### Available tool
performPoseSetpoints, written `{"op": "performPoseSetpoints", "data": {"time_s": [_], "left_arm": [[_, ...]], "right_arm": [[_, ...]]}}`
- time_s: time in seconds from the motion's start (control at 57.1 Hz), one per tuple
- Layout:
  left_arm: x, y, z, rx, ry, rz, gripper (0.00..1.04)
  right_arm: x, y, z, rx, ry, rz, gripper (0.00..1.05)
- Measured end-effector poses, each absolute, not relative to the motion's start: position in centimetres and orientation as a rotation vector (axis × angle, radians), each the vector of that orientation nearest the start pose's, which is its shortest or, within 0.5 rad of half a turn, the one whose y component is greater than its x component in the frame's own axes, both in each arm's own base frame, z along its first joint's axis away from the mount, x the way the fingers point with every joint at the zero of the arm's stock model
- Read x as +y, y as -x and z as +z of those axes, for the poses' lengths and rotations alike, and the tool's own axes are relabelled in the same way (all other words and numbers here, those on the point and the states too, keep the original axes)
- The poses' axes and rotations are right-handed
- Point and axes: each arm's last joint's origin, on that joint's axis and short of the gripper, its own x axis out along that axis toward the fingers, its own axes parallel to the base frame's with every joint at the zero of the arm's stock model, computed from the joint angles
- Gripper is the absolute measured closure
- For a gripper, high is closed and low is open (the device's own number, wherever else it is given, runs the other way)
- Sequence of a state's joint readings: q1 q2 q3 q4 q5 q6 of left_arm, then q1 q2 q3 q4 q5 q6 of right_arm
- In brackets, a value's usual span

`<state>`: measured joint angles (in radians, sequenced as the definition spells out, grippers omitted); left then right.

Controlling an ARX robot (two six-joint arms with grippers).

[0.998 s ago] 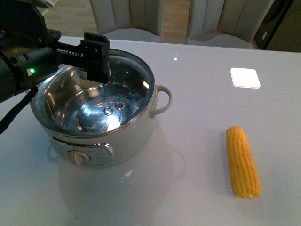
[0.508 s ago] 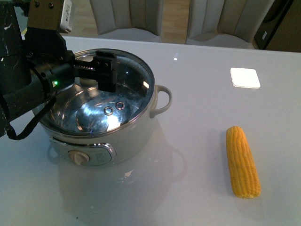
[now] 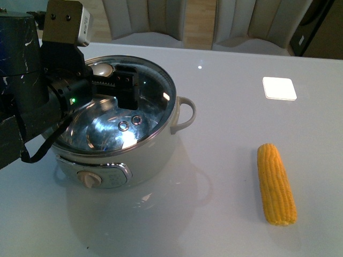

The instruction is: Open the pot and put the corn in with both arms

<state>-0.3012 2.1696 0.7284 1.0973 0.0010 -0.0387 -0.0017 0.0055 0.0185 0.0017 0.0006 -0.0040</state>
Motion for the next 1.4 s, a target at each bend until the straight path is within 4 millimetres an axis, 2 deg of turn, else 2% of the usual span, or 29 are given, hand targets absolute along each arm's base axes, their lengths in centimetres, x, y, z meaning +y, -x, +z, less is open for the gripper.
{"op": "performPoseSetpoints", "data": {"time_s": [0.07, 0.245, 0.35, 0.385, 0.91, 1.4], "left_arm": [[-10.4, -33.5, 5.4, 0.349, -0.015, -0.286, 0.13], [-10.4, -33.5, 5.4, 0.348, -0.011, -0.27, 0.45], [-10.6, -33.5, 5.4, 0.345, -0.021, -0.272, 0.6], [-10.6, -33.6, 5.5, 0.343, -0.027, -0.274, 0.61], [-10.5, -33.6, 7.2, 0.357, -0.04, -0.25, 0.62], [-9.3, -33.8, 12.9, 0.254, -0.026, -0.206, 0.62]], "right_arm": [[0.0, -9.7, 17.0, -0.015, 0.004, -0.002, 0.09], [0.0, -9.7, 17.0, -0.015, 0.004, -0.002, 0.09], [0.0, -9.7, 17.0, -0.015, 0.004, -0.002, 0.09], [0.0, -9.7, 17.0, -0.015, 0.004, -0.002, 0.09], [0.0, -9.7, 17.0, -0.015, 0.004, -0.002, 0.09], [0.0, -9.7, 17.0, -0.015, 0.004, -0.002, 0.09]]}}
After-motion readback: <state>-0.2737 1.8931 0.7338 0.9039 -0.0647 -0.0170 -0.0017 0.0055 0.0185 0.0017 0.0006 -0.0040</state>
